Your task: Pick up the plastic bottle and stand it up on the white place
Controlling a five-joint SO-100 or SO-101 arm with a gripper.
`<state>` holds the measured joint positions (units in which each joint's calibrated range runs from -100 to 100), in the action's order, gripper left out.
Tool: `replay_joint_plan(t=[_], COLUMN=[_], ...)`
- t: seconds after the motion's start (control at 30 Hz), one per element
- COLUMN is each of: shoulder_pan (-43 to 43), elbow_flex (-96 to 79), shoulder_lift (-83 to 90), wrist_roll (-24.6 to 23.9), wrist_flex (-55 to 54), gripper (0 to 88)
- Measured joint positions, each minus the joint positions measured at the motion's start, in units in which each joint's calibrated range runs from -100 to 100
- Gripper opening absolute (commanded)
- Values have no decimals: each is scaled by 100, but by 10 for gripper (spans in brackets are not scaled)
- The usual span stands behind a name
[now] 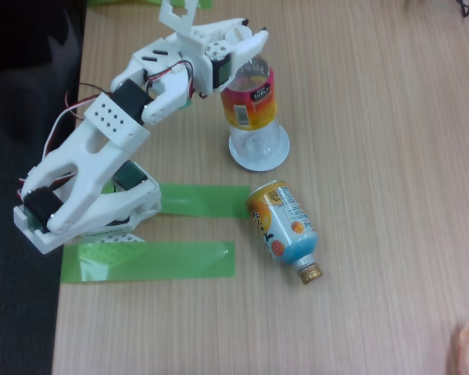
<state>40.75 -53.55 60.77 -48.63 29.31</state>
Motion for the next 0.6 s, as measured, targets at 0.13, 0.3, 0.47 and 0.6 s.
replay_joint_plan(t=[0.13,0.3,0.47,0.6], shoulder_pan=[37,7,7,7], elbow_flex=[0,0,0,163], shoulder_lift=[0,0,-101,-362], wrist_roll=[-11,-11,-11,-5], wrist_flex=[0,0,0,0], gripper=[22,22,22,22])
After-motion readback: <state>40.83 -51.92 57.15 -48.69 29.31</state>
